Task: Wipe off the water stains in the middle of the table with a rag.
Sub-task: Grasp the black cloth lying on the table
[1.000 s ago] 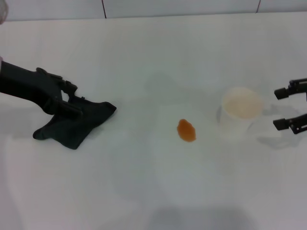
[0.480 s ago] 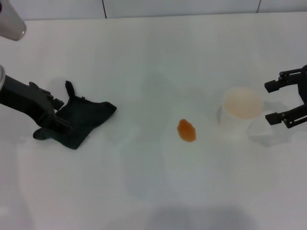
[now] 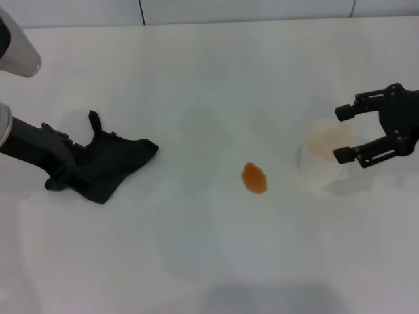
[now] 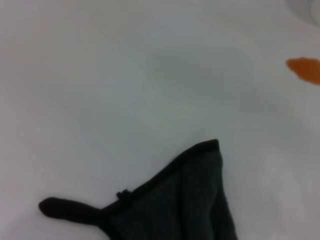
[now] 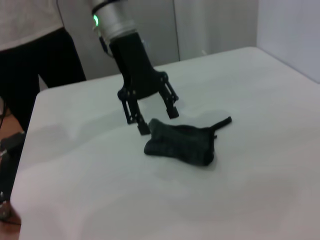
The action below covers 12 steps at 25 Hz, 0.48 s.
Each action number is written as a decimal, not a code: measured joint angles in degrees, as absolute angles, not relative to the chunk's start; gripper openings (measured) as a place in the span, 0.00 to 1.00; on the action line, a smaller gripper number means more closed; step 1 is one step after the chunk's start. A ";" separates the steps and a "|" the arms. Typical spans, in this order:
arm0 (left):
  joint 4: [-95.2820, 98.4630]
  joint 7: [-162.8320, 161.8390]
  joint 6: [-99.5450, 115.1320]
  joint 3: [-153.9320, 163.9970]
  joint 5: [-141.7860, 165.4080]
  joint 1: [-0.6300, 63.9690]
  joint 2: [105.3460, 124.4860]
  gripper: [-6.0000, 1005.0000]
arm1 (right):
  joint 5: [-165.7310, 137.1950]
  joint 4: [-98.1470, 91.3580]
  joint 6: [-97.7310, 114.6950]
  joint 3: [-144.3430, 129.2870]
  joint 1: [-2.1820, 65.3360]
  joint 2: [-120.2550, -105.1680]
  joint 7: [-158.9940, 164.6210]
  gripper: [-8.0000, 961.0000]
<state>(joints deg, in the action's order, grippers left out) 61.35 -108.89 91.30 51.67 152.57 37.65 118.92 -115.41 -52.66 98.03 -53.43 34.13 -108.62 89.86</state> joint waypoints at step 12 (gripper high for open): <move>61.11 -106.94 89.38 51.71 152.59 36.33 118.85 0.79 | -115.75 -52.08 93.61 -53.44 34.75 -110.53 90.89 0.89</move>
<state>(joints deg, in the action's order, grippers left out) 61.11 -106.94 89.38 51.71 152.59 36.33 118.85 -115.75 -52.08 93.61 -53.44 34.75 -110.53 90.89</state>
